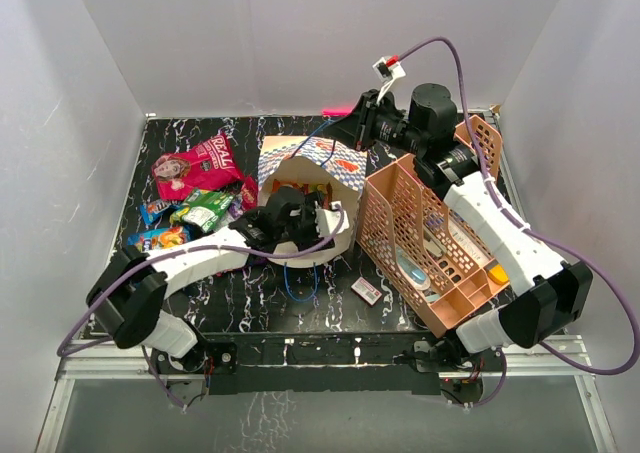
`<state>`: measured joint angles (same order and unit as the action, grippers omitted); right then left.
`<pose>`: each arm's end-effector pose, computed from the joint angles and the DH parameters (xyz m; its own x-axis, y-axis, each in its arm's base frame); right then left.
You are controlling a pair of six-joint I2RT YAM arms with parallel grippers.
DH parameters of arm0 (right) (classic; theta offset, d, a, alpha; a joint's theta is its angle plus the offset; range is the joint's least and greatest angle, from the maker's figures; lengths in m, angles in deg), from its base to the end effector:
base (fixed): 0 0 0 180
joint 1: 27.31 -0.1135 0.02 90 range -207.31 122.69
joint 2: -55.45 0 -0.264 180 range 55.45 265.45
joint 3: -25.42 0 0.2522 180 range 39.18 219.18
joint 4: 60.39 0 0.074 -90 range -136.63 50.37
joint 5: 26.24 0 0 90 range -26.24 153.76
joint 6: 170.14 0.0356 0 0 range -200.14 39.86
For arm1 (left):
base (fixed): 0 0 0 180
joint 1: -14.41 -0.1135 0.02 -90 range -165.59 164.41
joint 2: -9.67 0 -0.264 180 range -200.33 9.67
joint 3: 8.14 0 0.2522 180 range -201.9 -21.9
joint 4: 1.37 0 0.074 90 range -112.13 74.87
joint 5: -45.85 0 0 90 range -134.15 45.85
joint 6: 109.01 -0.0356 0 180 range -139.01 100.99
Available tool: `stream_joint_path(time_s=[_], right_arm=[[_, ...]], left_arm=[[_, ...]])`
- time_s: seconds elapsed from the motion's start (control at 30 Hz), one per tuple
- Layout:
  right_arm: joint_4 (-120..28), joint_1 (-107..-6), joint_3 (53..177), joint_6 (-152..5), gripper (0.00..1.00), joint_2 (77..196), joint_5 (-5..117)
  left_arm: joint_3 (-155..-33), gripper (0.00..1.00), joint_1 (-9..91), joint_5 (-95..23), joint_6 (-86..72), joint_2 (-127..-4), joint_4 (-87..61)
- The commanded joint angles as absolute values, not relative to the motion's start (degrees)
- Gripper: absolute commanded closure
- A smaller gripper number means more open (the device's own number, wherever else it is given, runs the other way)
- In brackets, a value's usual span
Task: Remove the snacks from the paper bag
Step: Take out the snack from the paper bag.
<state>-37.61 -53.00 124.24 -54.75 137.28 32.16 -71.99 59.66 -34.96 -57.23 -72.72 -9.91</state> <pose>0.2870 0.1588 0.4380 -0.4419 0.1927 -0.8761 -0.7190 0.5080 0.4743 0.2222 -0.2322 0.2453 0.2439 0.6215 -0.7445 0.8277 0.2666 0.4937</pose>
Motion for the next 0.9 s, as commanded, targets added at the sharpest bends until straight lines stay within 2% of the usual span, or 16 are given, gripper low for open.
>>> stream_joint_path(time_s=[0.0,0.33,0.6,0.7,0.87], right_arm=[[-40.22,-52.31,125.98,-55.62,0.92,134.06,32.4],[-40.57,-52.09,126.19,-55.16,0.92,134.22,31.56],[-40.72,-52.0,126.51,-54.97,0.92,134.07,31.22],[-40.65,-51.99,126.97,-54.54,0.92,134.03,30.88],[-40.86,-51.97,127.11,-53.94,0.92,133.86,30.63]], left_arm=[[-69.06,0.24,60.09,-41.99,-67.7,-76.02,0.73],[-69.06,0.17,58.65,-48.69,-75.78,-90.18,16.57],[-72.29,0.24,56.31,-51.36,-81.25,-97.93,24.83],[-74.06,0.33,55.24,-52.44,-83.69,-100.69,27.21],[-76.39,0.61,54.4,-53.67,-85.91,-102.79,29.53]])
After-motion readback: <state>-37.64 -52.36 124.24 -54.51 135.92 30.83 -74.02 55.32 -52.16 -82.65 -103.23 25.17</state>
